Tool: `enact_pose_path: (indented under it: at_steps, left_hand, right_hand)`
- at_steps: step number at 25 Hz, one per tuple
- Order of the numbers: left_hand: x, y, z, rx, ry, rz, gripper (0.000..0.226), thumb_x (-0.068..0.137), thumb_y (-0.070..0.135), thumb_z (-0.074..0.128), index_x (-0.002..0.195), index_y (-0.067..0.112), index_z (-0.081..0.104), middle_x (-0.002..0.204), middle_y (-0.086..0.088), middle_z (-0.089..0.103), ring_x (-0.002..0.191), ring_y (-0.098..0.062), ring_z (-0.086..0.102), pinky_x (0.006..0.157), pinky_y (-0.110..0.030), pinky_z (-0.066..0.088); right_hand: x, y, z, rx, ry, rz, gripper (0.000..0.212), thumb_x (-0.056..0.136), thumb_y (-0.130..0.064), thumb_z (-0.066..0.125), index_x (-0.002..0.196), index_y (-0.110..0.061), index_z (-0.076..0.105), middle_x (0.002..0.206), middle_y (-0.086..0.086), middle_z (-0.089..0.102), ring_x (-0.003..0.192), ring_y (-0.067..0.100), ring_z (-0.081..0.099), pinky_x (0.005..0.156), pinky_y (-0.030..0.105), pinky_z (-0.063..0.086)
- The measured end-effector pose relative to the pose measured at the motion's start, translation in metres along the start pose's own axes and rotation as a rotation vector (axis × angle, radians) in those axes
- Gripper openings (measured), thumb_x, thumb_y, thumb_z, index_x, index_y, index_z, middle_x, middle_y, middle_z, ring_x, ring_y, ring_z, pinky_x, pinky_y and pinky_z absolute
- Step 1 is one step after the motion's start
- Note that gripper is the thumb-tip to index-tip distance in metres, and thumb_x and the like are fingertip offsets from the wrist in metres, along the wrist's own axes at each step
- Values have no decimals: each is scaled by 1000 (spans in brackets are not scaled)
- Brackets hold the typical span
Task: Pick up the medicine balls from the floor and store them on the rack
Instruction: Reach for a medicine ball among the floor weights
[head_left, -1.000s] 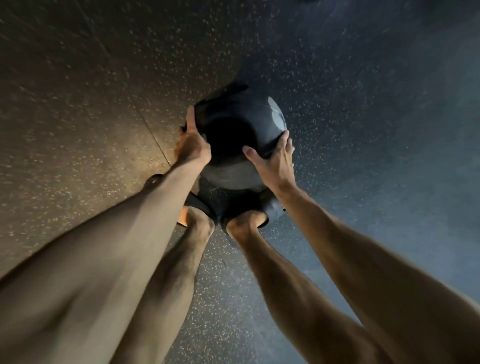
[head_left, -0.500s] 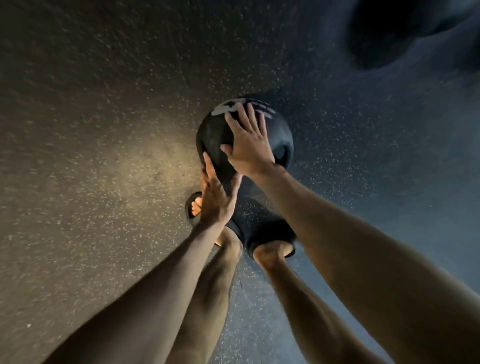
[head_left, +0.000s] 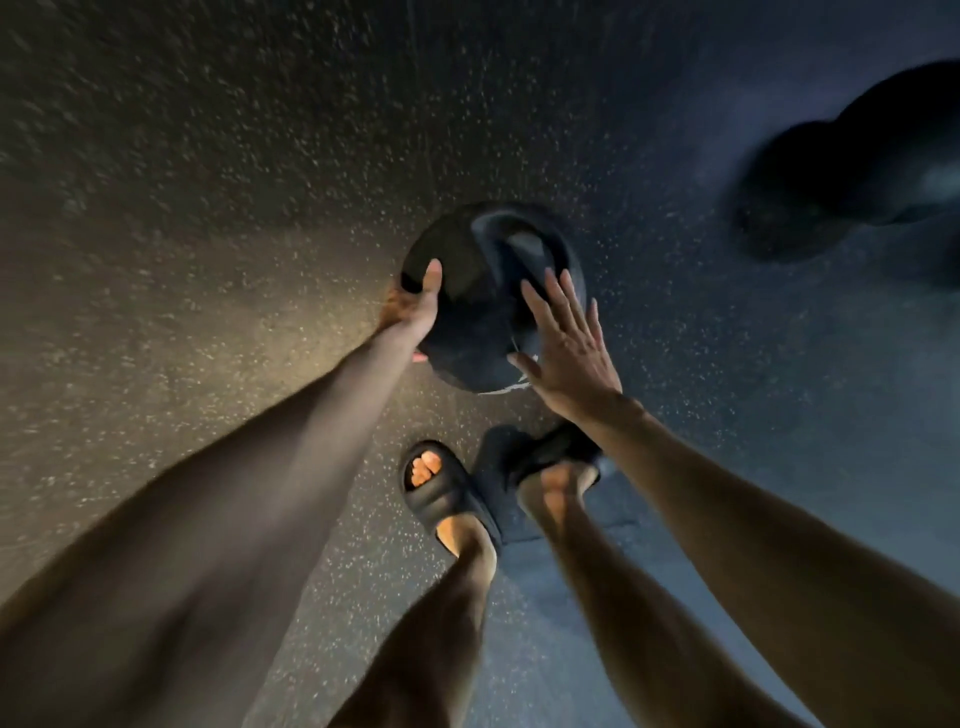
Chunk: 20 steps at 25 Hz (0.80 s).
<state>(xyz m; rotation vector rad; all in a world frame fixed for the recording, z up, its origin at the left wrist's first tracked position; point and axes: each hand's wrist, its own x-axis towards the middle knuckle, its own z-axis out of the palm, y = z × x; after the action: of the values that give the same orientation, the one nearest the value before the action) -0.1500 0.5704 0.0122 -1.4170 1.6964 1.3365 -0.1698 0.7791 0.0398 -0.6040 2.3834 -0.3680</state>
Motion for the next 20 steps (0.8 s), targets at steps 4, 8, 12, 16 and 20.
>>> enact_pose_path:
  at_steps: [4,8,12,16,20]
  left_hand:
    - [10,6,-23,190,99,186,64,101,57,37,152,19,32,150,-14,45,133,-37,47,103,-42,44]
    - [-11,-5,-4,224,144,419,91,92,66,49,159,29,-1,164,-18,11,146,-41,25,115,-56,33]
    - [8,27,0,306,203,436,102,85,73,51,158,34,-9,165,-20,1,147,-44,19,111,-64,33]
    - [45,97,-31,387,217,329,94,85,74,47,157,40,-3,164,-17,10,142,-46,28,108,-59,40]
    - [82,157,-47,231,237,185,77,91,70,43,156,40,15,160,-15,23,144,-43,27,112,-57,36]
  right_hand:
    - [66,-18,-24,76,28,-71,81,98,-47,55,162,-23,11,170,7,3,156,24,-7,126,52,5]
    - [138,-38,-53,60,-9,-30,76,100,-59,43,161,-22,16,169,8,10,156,26,-1,125,53,9]
    - [198,-62,-82,153,-26,84,70,102,-51,45,159,-18,23,166,14,17,155,31,9,125,53,12]
    - [208,-56,-102,177,-10,-36,69,101,-44,52,159,-19,24,167,15,12,155,32,6,126,50,11]
    - [222,-37,-111,84,-74,-165,78,100,-56,45,162,-27,7,170,8,-6,156,27,-10,126,53,5]
